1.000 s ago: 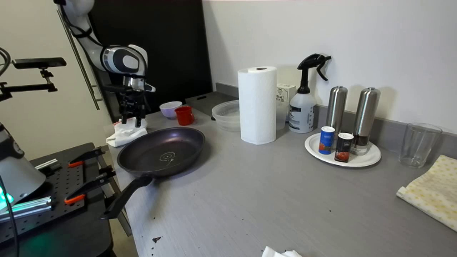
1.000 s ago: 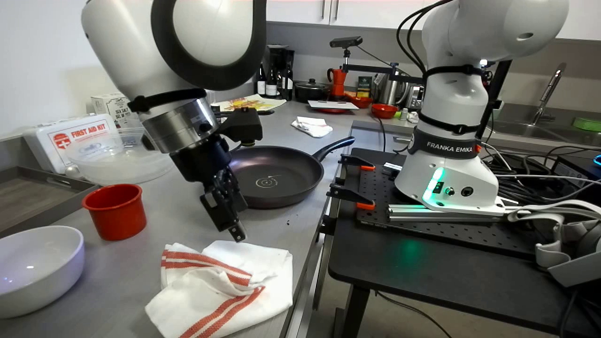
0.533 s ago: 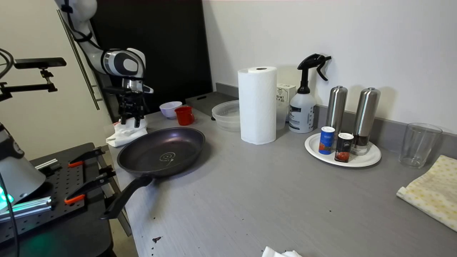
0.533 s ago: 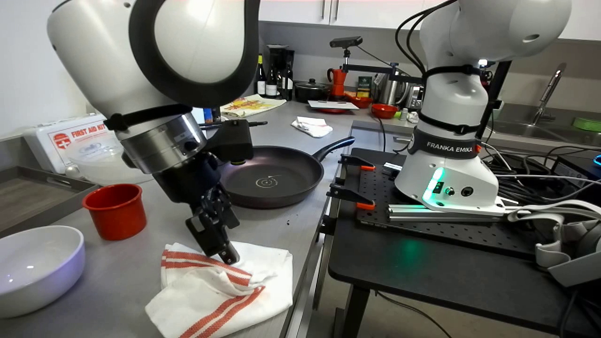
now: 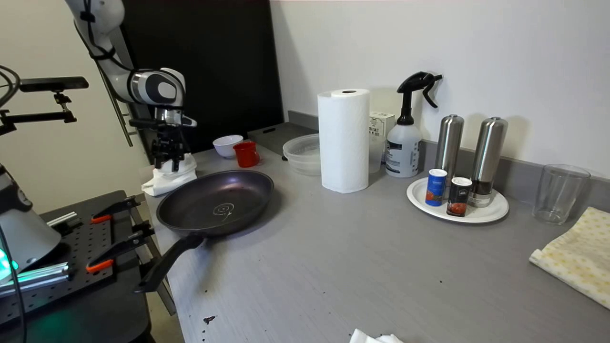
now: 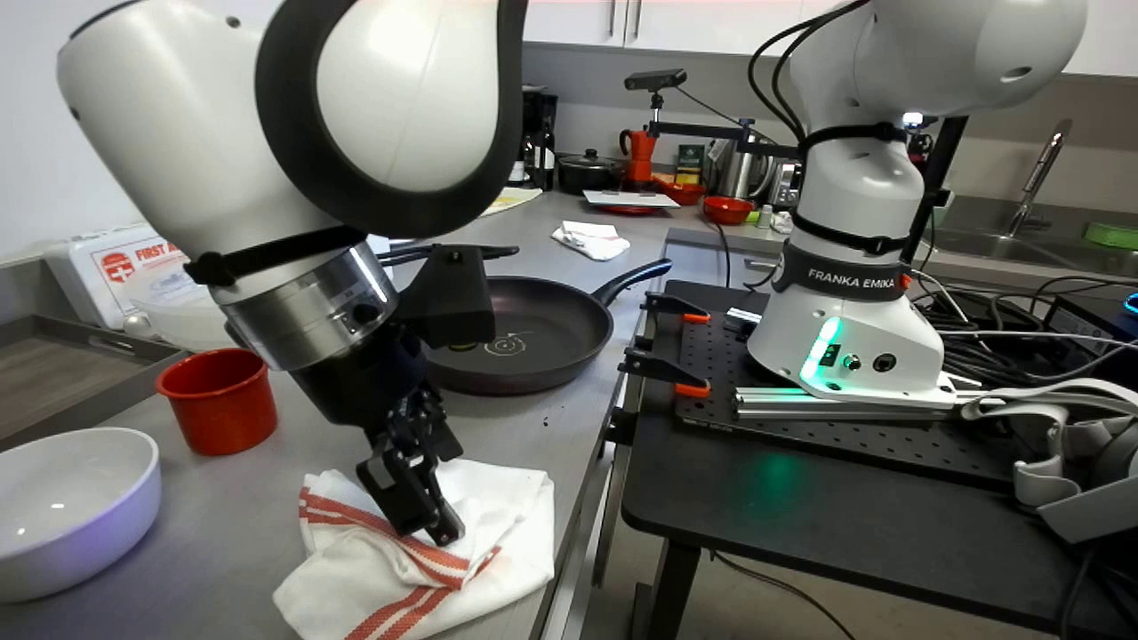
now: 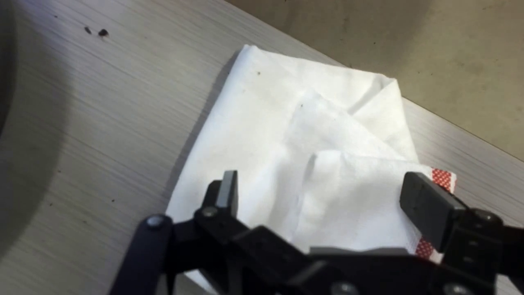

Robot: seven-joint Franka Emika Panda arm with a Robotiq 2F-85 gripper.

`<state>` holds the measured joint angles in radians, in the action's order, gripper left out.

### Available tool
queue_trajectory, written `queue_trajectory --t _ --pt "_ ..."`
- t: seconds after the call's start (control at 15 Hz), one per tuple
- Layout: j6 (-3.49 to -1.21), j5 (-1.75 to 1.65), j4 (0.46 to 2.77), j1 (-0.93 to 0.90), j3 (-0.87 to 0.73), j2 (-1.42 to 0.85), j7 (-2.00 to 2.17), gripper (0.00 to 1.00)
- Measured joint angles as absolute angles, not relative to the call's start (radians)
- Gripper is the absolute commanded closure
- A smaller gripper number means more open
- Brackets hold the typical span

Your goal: Wipe the pan using the towel

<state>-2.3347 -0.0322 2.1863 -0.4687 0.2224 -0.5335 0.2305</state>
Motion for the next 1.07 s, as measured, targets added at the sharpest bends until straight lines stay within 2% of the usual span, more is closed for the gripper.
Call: queue_trajectory --t 1.07 --pt "-2.368 -0.074 2.119 -0.551 0.222 -0.634 0.309 0.00"
